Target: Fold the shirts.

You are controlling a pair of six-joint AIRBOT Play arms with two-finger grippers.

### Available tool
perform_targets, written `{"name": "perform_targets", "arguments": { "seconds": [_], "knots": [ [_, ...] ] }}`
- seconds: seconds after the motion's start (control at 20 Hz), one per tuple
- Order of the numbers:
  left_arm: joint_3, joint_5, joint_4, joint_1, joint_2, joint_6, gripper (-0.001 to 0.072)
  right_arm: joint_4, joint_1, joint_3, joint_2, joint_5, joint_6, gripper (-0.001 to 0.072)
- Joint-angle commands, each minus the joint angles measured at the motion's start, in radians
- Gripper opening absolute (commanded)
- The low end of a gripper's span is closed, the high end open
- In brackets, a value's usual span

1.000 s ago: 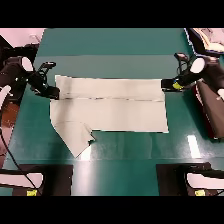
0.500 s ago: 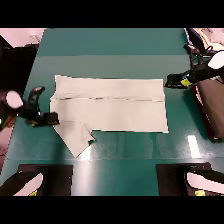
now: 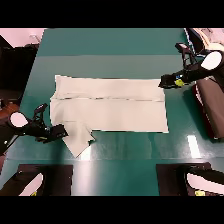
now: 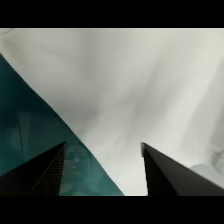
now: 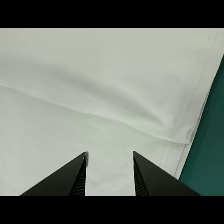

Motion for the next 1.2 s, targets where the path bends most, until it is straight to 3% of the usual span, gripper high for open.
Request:
{"name": "perform_targets", "arguments": {
  "seconds": [0.0,0.45,0.55,0.6,0.65,0.7,0.9,1.15],
  "knots": [
    [-0.041,0.053,-0.03,0.001,0.003,-0.021,0.0544,0.001,0.005,0.0,0.001,0.005,-0.002,0.0339],
    [-0.048,0.129,-0.051,0.001,0.002,-0.029,0.0536,0.001,0.005,0.0,0.002,0.045,-0.002,0.0338],
    [-0.047,0.137,-0.058,0.001,0.002,-0.028,0.0153,0.0,0.005,0.0,0.002,0.062,-0.002,0.0339],
    [-0.047,0.147,-0.064,0.001,0.002,-0.028,0.0105,0.0,0.005,0.0,0.003,0.072,-0.002,0.0338],
    [-0.047,0.151,-0.07,0.001,0.002,-0.028,0.0104,0.0,0.005,0.0,0.004,0.085,-0.003,0.0336],
    [-0.047,0.15,-0.082,0.001,0.002,-0.025,0.0027,0.0,0.003,0.0,0.004,0.109,-0.011,0.0308],
    [-0.007,0.105,-0.107,0.001,0.01,0.063,0.0023,0.002,-0.049,-0.027,0.014,0.289,-0.062,0.0306],
    [0.057,0.041,-0.108,0.001,0.01,0.169,0.0023,0.144,-0.274,-0.382,0.167,0.221,-0.161,0.0306]
  ]
}}
